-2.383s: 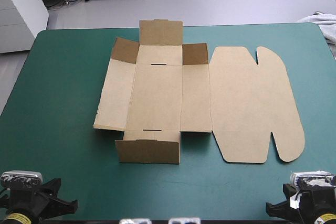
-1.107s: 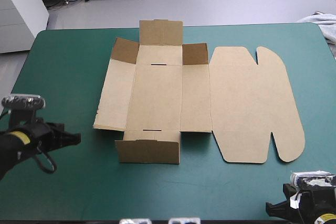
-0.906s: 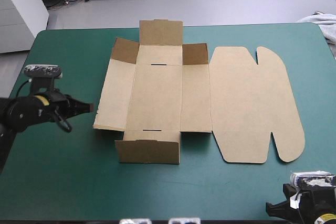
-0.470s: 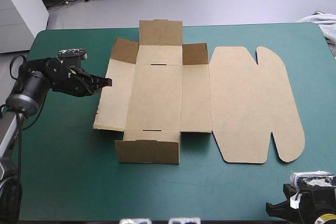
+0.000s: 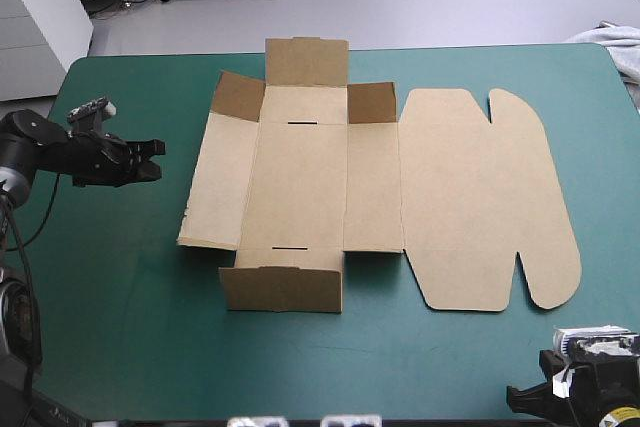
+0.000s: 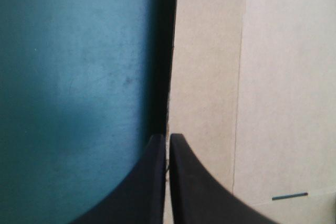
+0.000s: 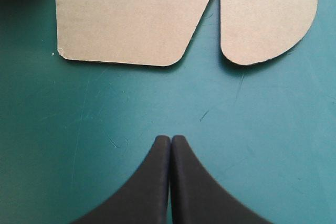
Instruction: Fold the box
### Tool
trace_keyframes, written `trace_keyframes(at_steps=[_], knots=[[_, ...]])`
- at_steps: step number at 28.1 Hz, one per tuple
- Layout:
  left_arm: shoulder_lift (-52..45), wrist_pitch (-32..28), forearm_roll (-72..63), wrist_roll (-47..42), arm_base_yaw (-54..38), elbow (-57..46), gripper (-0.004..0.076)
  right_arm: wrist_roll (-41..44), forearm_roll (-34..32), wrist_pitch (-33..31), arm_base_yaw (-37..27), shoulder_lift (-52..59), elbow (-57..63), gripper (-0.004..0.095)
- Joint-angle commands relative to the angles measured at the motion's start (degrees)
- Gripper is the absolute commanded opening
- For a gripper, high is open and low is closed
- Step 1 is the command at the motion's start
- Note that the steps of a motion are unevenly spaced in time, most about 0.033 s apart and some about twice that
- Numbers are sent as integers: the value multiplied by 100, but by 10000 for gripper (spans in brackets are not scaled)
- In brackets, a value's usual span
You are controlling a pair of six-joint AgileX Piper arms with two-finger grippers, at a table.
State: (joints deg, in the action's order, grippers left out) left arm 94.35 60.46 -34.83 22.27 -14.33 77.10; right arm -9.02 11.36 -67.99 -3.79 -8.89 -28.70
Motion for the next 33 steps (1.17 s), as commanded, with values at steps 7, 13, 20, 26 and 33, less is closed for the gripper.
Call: trace_keyframes(at_steps=[7, 13, 20, 26, 33], knots=[[25, -56, -323, 287, -50, 189, 6, -49, 35, 273, 12, -73, -121, -19], [161, 83, -386, 497, -50, 189, 88, -36, 35, 273, 12, -73, -121, -19], [468, 448, -886, 841, -50, 189, 429, -36, 35, 273, 12, -73, -121, -19], [697, 516, -1098, 841, -37, 189, 455, -27, 35, 273, 12, -73, -121, -19], [1081, 540, -1210, 777, 235, 189, 455, -27, 35, 273, 12, -73, -121, -17]])
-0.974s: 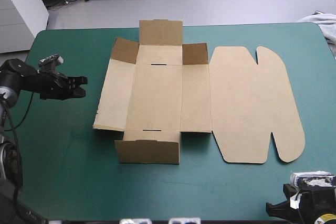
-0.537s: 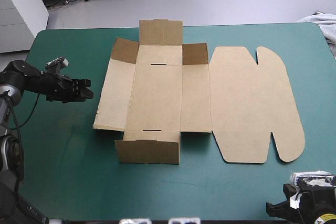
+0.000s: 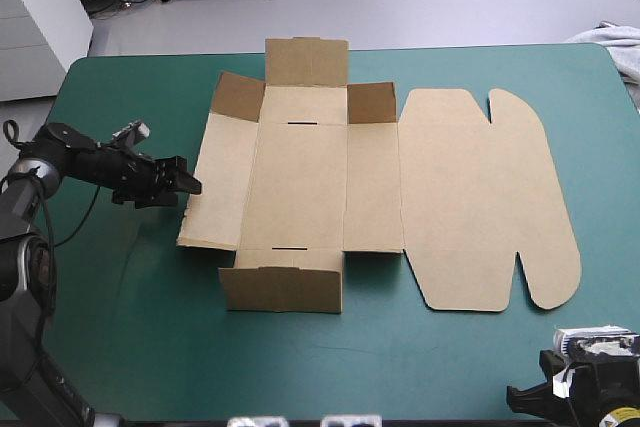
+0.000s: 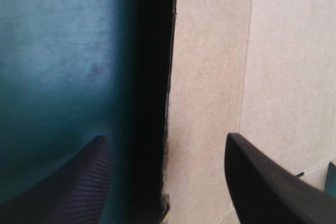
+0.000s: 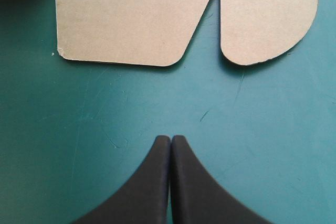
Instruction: Fold the box
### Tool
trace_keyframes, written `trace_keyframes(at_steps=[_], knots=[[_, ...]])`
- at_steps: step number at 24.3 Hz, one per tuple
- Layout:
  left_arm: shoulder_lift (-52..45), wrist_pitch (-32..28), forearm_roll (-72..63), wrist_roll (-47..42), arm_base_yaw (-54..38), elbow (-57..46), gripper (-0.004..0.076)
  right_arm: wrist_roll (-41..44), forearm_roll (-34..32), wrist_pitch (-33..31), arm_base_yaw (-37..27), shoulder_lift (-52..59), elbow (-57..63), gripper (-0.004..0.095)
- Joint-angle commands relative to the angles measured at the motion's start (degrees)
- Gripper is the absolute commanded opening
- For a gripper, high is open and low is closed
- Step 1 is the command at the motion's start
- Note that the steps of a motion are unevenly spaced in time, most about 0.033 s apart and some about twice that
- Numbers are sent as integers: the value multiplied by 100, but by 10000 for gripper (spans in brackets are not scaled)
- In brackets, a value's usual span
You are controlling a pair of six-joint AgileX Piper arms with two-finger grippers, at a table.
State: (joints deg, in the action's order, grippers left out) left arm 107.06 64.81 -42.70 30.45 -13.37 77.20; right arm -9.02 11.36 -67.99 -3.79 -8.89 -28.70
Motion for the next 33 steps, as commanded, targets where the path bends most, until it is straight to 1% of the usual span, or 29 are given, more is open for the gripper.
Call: trace_keyframes(at_steps=[1, 7, 11, 12, 14, 15, 21, 27, 29, 33], knots=[[-173, 105, -438, -41, 202, 178, 455, -27, 35, 273, 12, -73, -121, -17], [-122, -90, -522, 26, 822, 178, 455, -27, 35, 273, 12, -73, -121, -17], [-9, -92, -522, 26, 985, 178, 453, -27, 35, 273, 12, -73, -121, -17], [16, -103, -502, 29, 985, 178, 438, -27, 35, 273, 12, -73, -121, -17], [40, -131, -502, 175, 985, 188, 356, -27, 35, 273, 12, -73, -121, -17], [46, -131, -502, 200, 985, 188, 291, -27, 35, 273, 12, -73, -121, -17], [46, -120, -497, 245, 985, 303, -13, -27, 23, 273, 12, -73, -121, -17], [46, 116, -59, 285, 1013, 866, -10, -27, 23, 273, 12, -73, -121, -17], [46, 311, 357, 325, 1100, 1155, -10, -27, 23, 273, 12, -73, -121, -17], [24, 728, 1633, 324, 1507, 1869, -10, -27, 23, 273, 12, -73, -121, -17]])
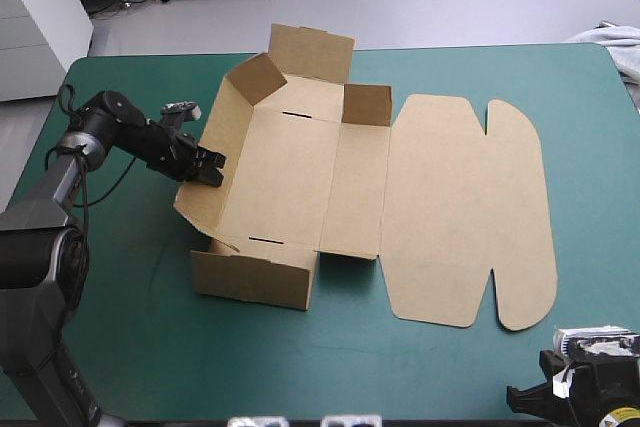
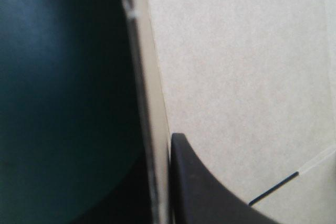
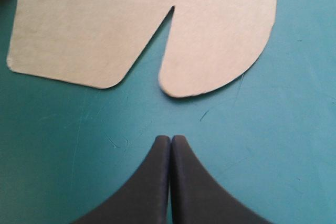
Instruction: Fold the box
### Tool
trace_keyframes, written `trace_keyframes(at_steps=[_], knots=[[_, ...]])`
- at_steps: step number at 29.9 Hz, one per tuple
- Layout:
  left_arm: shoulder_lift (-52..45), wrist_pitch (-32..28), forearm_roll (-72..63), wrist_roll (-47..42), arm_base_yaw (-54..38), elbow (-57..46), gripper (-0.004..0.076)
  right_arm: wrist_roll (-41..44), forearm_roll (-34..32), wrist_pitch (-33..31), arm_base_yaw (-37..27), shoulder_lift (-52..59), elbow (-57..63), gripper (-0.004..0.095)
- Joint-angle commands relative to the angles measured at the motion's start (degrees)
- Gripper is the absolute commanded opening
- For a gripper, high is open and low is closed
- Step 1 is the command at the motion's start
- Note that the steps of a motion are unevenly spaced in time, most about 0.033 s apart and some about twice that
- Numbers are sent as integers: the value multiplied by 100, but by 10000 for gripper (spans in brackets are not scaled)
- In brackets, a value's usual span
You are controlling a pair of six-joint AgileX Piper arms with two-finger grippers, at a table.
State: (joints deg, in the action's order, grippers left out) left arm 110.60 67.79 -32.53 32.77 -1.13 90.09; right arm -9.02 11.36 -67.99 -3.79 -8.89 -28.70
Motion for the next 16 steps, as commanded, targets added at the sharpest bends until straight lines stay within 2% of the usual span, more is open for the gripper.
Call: trace_keyframes(at_steps=[1, 8, 16], knots=[[-357, 483, 964, 92, 422, 741, -10, -27, 23, 273, 12, -73, -121, -17], [-583, 75, 2582, 187, 1404, 1357, -10, -27, 23, 273, 12, -73, -121, -17], [-788, -928, 3711, 267, 2428, 1481, -10, -27, 23, 273, 12, -73, -121, -17]])
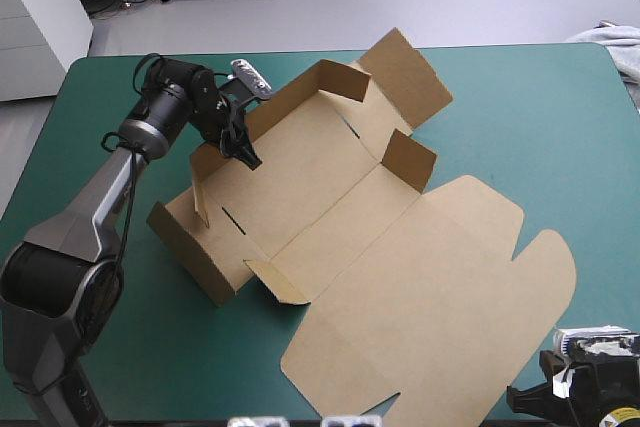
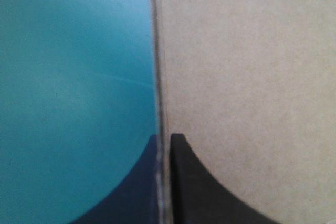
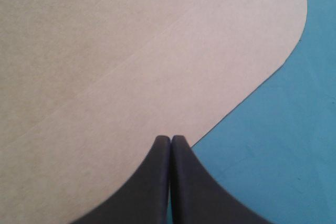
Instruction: Fold the box
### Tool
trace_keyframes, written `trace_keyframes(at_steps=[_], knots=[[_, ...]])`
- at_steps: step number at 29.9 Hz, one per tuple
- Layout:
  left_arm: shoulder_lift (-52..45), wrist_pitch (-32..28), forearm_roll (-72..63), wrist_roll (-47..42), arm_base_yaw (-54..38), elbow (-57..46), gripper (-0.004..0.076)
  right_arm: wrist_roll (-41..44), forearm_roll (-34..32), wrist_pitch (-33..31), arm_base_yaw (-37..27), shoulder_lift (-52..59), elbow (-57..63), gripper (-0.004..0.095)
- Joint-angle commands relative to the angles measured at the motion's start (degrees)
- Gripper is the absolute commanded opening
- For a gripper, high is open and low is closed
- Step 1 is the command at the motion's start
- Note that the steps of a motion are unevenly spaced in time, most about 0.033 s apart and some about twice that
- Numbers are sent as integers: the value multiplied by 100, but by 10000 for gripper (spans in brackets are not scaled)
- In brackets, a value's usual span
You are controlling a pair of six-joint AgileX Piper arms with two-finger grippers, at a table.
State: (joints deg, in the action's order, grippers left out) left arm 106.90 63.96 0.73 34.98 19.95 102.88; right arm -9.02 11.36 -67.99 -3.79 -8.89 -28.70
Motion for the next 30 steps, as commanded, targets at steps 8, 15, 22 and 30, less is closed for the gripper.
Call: trace_keyframes(at_steps=[8, 15, 22, 30], knots=[[-729, -1398, 1402, 46, 1317, 202, -10, -27, 23, 273, 12, -73, -121, -17], [-1124, -1346, 1440, 494, 2141, 180, -10, -27, 23, 273, 12, -73, -121, -17], [-1211, -1140, 1205, 722, 2571, 134, -10, -27, 23, 273, 12, -73, -121, -17], [-1370, -1321, 898, 993, 2678, -766, -11, -27, 23, 273, 12, -73, -121, -17]])
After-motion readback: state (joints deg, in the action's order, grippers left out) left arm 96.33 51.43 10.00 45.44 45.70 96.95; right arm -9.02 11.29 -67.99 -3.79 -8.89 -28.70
